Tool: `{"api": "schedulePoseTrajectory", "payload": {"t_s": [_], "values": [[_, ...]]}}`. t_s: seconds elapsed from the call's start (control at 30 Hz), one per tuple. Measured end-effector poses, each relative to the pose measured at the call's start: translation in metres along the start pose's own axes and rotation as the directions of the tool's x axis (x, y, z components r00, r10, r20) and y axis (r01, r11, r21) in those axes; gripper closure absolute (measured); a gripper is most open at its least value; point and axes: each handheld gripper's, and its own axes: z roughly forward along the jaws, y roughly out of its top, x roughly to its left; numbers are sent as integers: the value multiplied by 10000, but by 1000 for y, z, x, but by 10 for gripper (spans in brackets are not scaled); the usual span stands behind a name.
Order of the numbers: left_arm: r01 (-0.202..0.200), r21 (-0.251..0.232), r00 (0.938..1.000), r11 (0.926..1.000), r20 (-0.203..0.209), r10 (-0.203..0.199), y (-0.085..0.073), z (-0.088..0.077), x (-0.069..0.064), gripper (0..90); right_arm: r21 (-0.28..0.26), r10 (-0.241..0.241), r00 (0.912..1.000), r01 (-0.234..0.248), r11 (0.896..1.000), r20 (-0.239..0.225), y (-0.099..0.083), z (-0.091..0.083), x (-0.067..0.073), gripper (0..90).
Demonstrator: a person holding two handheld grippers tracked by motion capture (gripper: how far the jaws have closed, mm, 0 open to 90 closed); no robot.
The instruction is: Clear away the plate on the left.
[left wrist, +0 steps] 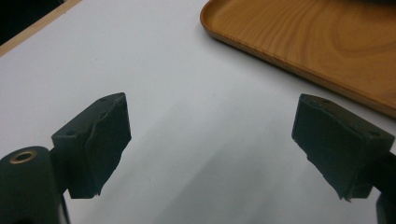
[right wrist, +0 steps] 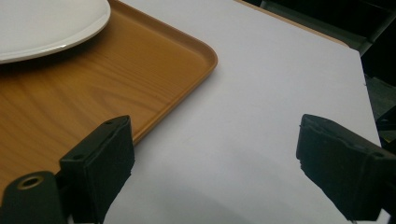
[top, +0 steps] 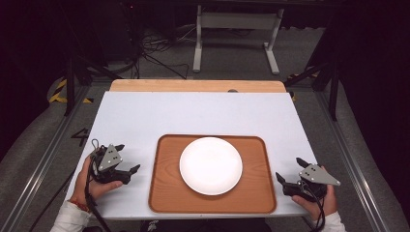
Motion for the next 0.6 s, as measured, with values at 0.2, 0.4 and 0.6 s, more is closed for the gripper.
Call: {"api": "schedulePoseTrajectory", "payload": {"t_s": [0.2,0.4,0.6], "values": [[651,-108,9978,9978,-86,-652,-18,-12,2,116,-11,61,10000,-61,10000,-7,-1,0,-1,120],[1777,-433,9840,9831,-38,-1781,-33,-22,6,117,13,91,10000,-91,10000,27,-3,-1,-3,119],[2307,-1027,9715,9676,-313,-2349,-34,-35,6,122,-103,83,10000,-82,9999,46,-1,-3,-2,119]]}}
